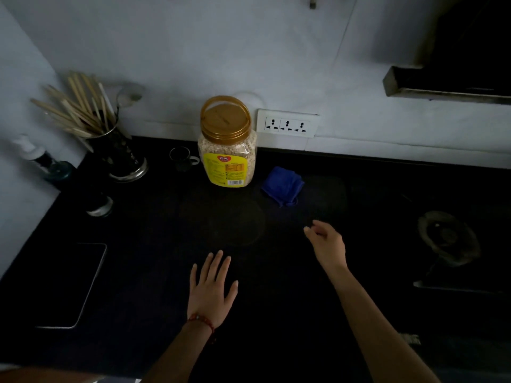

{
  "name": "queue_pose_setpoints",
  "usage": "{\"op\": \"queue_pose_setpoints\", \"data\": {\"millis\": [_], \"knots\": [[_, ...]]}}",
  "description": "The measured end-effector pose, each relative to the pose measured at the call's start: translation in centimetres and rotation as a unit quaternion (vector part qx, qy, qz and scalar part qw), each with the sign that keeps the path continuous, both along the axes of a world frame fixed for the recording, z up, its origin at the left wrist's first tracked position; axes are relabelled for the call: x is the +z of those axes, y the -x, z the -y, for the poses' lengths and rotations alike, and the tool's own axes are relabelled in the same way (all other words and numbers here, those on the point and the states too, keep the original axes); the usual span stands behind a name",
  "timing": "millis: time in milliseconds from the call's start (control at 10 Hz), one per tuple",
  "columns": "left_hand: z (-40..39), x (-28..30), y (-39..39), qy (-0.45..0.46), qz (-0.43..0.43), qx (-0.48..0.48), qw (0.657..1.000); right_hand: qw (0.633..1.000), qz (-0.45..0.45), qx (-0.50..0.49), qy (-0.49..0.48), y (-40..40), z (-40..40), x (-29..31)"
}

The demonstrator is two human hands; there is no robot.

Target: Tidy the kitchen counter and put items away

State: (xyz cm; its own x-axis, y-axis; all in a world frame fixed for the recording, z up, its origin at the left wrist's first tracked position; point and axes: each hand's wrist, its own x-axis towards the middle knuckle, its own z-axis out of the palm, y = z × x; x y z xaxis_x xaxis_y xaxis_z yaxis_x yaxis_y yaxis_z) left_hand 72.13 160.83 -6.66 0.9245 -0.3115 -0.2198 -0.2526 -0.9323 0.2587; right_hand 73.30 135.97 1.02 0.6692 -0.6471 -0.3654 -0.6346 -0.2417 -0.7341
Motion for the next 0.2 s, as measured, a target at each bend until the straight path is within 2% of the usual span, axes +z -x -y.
{"op": "queue_pose_setpoints", "data": {"millis": [200], "knots": [[0.0, 2.4, -0.3, 0.078, -0.066, 0.0, 0.995, 1.0, 0.02, -0.003, -0.006, 6.2, -2.4, 2.1]]}}
